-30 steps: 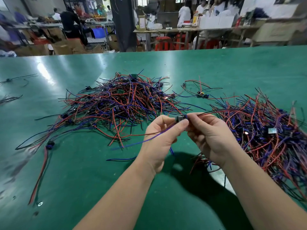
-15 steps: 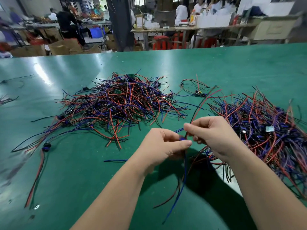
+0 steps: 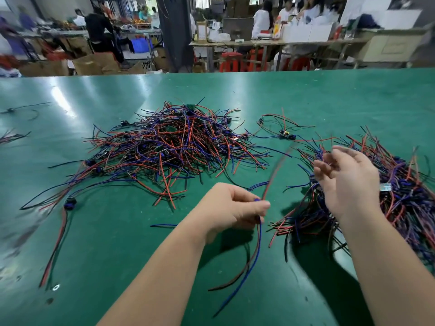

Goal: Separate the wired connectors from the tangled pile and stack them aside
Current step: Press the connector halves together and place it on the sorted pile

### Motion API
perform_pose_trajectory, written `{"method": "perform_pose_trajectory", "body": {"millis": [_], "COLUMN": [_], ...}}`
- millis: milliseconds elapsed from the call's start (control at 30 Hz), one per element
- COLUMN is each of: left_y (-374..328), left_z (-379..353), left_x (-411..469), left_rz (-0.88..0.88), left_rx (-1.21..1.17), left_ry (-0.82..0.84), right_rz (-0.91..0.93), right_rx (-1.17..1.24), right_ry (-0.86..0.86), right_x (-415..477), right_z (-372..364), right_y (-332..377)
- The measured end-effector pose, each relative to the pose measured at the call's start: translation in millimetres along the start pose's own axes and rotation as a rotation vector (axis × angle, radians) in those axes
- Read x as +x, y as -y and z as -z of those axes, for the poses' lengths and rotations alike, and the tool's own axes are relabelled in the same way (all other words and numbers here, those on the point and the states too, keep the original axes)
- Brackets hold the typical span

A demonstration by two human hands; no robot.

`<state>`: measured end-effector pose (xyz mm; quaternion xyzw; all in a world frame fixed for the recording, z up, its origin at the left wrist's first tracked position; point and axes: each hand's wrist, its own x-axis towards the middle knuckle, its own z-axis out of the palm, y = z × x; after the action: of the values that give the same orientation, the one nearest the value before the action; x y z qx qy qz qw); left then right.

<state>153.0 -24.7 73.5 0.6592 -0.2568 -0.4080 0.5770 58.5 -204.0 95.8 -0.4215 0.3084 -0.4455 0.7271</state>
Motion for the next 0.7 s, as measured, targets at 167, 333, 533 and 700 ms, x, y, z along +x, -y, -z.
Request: {"method": "perform_pose_trajectory", "body": {"millis": [167,333,533,700], "left_y": [-1,-7,-12,-4], "left_z": [4,5,36,69], "left_x": [8,6,7,6], "left_rz": [-0.055,-0.005,-0.182,0.107], "left_rx": [-0.239,-0.272,0.083,0.511], "left_ry": [-0.202,-0.087,-0.636,-1.003], "right_rz": [0.173,0.556,0.639,0.405], "right_rx": [-0.648,-0.971,-0.979,-1.419], "right_ry": [0.686,0.692,0.235,-0.079], "right_x": [-29,-43,-18,6], "right_z": [-13,-19,-5,20], "right_y": [-20,-33,-2,16]}}
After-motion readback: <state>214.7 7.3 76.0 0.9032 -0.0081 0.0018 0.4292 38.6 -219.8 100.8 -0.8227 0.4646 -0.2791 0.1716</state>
